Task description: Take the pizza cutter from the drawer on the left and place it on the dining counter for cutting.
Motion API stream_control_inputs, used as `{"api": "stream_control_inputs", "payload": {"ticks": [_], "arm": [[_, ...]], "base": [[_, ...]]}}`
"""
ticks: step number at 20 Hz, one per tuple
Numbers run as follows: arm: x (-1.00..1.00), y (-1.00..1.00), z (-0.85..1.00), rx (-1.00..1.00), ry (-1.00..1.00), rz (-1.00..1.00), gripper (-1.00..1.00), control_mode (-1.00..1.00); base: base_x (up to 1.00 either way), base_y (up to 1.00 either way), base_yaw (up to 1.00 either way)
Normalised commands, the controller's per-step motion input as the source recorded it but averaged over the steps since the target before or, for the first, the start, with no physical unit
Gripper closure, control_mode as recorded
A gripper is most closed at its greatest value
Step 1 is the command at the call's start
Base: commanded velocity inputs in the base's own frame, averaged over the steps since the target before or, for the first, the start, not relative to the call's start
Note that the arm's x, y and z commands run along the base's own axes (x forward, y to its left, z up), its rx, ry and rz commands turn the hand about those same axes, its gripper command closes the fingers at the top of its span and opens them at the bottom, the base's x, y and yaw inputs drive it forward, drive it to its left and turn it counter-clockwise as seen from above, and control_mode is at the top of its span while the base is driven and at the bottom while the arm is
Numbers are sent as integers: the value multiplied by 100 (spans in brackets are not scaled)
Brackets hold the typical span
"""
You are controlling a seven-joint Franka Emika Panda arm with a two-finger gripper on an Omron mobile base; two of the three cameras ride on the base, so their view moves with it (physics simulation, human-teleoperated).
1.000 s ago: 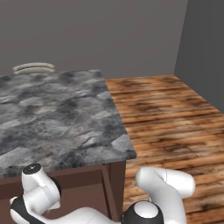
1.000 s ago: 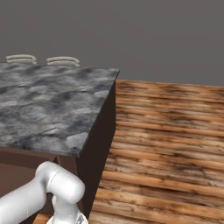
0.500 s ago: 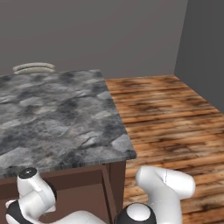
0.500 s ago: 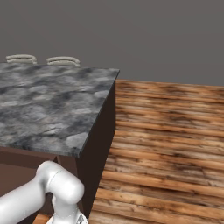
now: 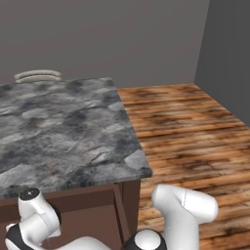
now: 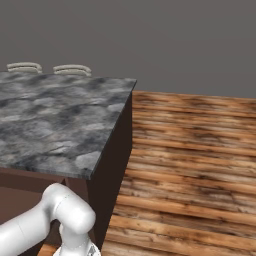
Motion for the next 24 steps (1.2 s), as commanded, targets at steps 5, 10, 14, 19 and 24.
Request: {"api": "stream_control_inputs", "payload": {"ticks": [5,10,14,19,24], "arm": [[1,0,-26,0,0,1,-100,-100],[0,0,-28,0,0,1,-100,-100],[0,1,-28,0,0,1,-100,-100],[0,0,-23,0,0,1,-100,-100],[0,2,-24,0,0,0,-100,-100]], "base": [[0,0,0],[0,0,0],[0,0,0],[0,0,0],[0,0,0]]}}
